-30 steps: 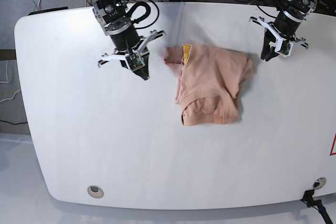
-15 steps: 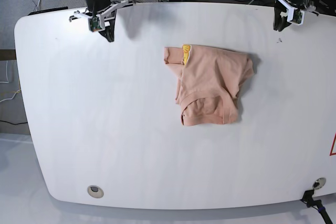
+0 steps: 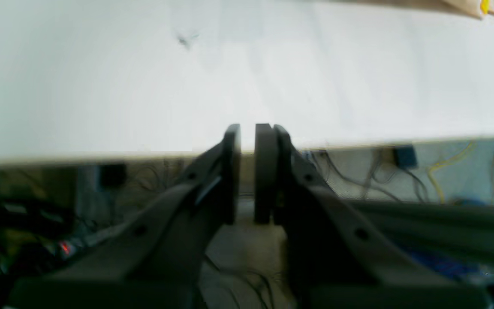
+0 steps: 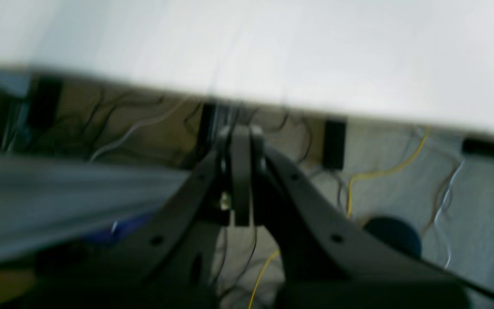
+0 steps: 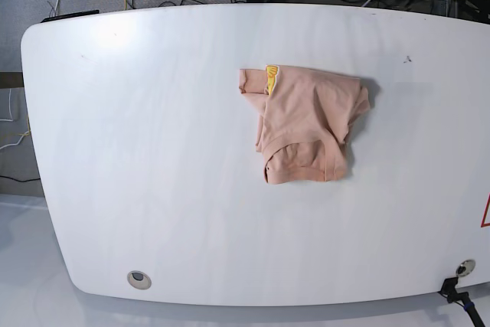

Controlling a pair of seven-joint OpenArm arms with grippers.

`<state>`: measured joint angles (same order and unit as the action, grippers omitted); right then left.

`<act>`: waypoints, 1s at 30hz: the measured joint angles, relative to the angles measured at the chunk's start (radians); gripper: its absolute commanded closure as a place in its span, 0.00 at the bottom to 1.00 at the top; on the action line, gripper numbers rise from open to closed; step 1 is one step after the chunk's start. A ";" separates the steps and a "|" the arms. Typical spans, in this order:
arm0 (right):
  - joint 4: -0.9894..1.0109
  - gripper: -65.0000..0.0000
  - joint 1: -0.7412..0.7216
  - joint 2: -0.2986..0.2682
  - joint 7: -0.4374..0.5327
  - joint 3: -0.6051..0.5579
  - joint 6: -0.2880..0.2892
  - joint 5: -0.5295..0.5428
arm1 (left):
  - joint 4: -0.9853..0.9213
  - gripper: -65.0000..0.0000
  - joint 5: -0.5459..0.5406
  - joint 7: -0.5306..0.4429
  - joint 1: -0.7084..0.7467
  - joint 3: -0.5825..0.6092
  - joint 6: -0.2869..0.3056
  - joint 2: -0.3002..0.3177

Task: Fold the T-shirt properly

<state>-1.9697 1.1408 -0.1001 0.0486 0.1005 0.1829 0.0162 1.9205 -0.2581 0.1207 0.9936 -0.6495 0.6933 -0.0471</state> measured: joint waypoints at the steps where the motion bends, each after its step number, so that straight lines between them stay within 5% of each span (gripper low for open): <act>1: 0.001 1.00 0.011 0.000 -0.004 0.000 0.000 0.000 | -0.002 0.93 0.006 0.011 0.013 0.011 0.003 -0.008; 6: 0.043 1.00 0.044 0.039 0.000 0.006 -0.007 0.008 | -0.076 0.93 0.008 0.007 0.046 0.077 -0.001 -0.006; 13: 0.203 1.00 0.034 0.031 -0.004 0.002 0.000 0.007 | -0.240 0.93 0.127 0.011 0.042 0.193 0.000 -0.005; 22: 0.349 1.00 -0.008 0.034 0.004 -0.002 0.001 0.007 | -0.361 0.93 0.122 -0.005 0.027 0.249 0.001 0.001; 30: 0.551 1.00 -0.157 0.036 0.005 -0.001 0.001 0.010 | -0.581 0.93 0.242 -0.009 -0.143 0.244 -0.003 0.003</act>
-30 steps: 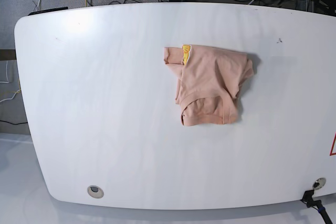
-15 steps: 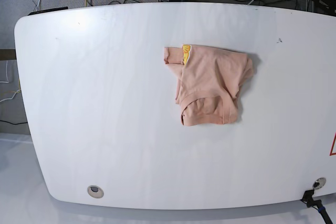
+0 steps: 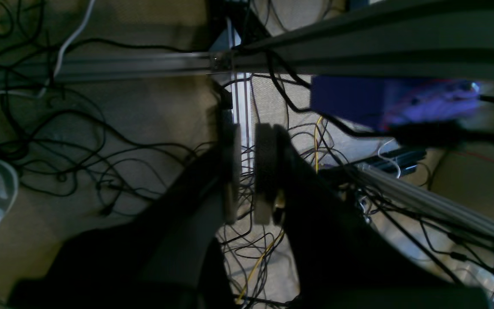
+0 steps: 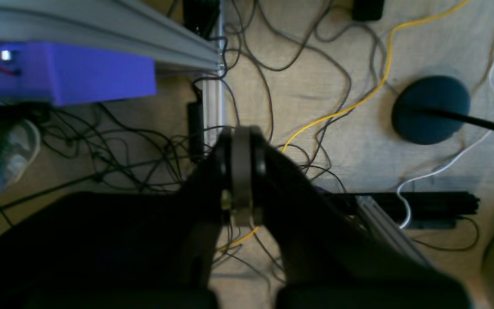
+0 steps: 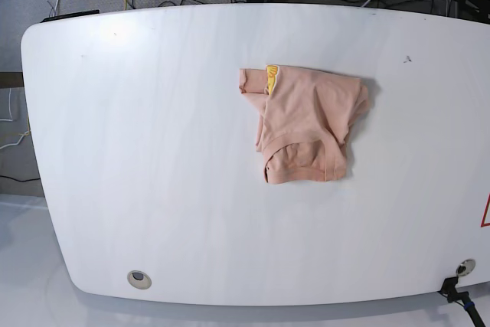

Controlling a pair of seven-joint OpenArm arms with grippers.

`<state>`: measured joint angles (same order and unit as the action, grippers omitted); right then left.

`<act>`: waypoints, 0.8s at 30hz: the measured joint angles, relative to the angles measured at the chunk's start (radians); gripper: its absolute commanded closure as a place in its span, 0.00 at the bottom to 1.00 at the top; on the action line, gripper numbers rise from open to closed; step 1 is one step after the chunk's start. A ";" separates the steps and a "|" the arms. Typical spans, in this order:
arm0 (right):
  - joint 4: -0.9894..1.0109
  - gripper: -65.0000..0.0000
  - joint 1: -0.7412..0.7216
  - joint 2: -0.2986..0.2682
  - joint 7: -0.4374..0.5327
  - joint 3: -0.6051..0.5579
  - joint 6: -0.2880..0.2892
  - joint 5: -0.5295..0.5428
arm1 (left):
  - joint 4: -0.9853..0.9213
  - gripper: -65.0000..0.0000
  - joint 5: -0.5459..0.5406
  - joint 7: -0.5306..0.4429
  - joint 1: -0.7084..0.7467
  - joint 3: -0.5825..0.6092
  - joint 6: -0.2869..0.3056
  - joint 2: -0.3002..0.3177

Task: Fold the T-shirt properly

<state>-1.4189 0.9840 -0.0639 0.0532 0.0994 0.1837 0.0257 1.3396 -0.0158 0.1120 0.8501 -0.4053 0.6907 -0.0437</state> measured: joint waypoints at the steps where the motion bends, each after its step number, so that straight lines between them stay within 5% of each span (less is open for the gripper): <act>1: 0.029 1.00 -0.029 0.001 0.003 0.000 0.000 -0.002 | -0.043 0.93 0.016 -0.002 -0.031 0.000 -0.001 0.000; 10: 0.357 1.00 -0.271 0.003 0.005 -0.001 0.000 0.000 | -0.383 0.93 0.093 0.000 -0.286 -0.013 -0.008 0.060; 17: 0.626 1.00 -0.458 -0.002 0.017 -0.041 0.000 -0.003 | -0.679 0.93 0.090 -0.007 -0.449 0.039 -0.103 0.134; 24: 0.893 1.00 -0.628 -0.001 0.014 -0.041 0.000 -0.002 | -0.875 0.93 0.089 -0.007 -0.572 0.062 -0.239 0.129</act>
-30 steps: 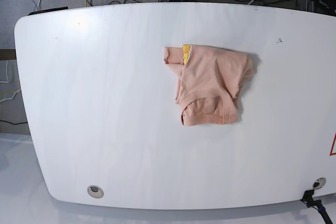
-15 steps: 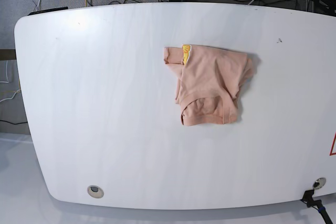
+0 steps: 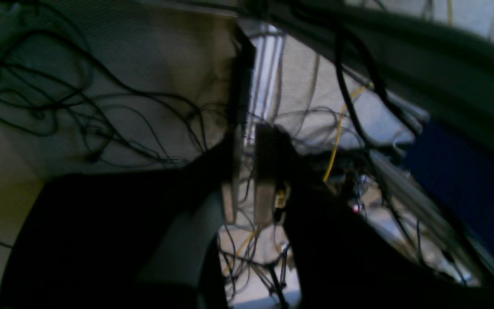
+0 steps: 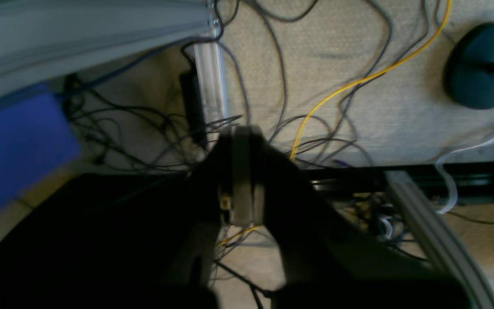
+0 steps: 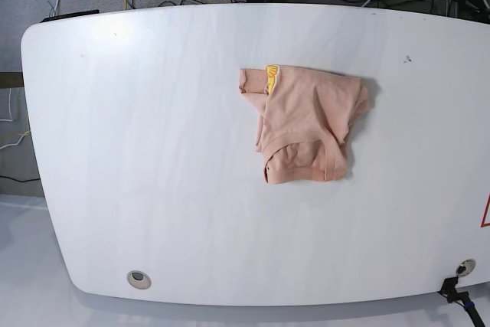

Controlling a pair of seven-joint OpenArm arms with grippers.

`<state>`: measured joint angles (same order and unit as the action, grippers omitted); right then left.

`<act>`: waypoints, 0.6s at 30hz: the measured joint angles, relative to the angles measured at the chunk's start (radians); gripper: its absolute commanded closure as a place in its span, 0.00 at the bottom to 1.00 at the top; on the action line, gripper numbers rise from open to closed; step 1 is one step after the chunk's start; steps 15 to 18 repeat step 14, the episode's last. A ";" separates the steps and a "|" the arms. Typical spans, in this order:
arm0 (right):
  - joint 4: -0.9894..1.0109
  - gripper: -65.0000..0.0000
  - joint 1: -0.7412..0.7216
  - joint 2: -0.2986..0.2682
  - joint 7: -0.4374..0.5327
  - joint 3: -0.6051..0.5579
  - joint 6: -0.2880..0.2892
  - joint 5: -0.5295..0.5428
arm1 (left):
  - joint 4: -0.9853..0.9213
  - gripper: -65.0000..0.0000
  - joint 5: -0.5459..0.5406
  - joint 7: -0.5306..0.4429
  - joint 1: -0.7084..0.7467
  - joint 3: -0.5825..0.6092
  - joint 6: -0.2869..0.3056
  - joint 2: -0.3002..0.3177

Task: Fold the T-shirt properly

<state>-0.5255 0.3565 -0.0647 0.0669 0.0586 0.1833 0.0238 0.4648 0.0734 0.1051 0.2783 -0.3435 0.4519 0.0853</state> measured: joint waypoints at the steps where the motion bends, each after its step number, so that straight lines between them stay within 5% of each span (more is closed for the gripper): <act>1: 0.031 1.00 -0.024 0.001 -0.001 0.000 0.000 -0.001 | -0.026 0.93 -0.002 -0.002 -0.019 0.016 -0.017 0.008; 11: 0.272 1.00 -0.201 0.001 0.000 0.000 -0.004 -0.001 | -0.209 0.93 -0.003 0.002 -0.142 0.176 -0.279 0.007; 18: 0.324 1.00 -0.229 0.004 -0.008 0.001 -0.004 0.000 | -0.215 0.93 -0.003 -0.002 -0.151 0.185 -0.307 0.007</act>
